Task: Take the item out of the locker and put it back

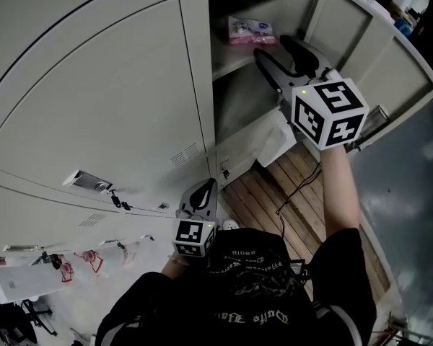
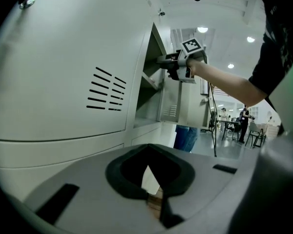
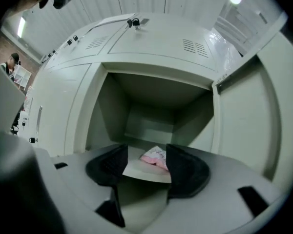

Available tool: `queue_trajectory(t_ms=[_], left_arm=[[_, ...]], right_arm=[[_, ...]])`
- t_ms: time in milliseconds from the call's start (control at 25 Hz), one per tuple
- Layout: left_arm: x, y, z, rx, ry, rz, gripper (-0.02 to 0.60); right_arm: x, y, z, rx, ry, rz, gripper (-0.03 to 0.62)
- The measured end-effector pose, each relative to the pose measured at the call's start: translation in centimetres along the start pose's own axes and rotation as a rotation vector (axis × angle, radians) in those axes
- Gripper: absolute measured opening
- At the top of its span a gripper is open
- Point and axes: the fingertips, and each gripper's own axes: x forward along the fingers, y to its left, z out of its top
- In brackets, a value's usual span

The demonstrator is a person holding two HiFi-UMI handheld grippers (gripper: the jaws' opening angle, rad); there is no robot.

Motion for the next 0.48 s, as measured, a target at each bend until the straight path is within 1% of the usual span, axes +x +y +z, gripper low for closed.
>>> queue_trajectory(t_ms=[280,480], left_arm=[[0.0,-0.6,-0.1,0.011,0.003,-0.031,0.006],[0.1,-1.0,-0.3,0.018,0.009,-0.053,0.006]], right_arm=[[-2.9,0.8,-1.1,-0.013,-0.019,-0.052,0.250],[-4.8,1.1,-2.7,-0.012,-0.007,-0.079,0.250]])
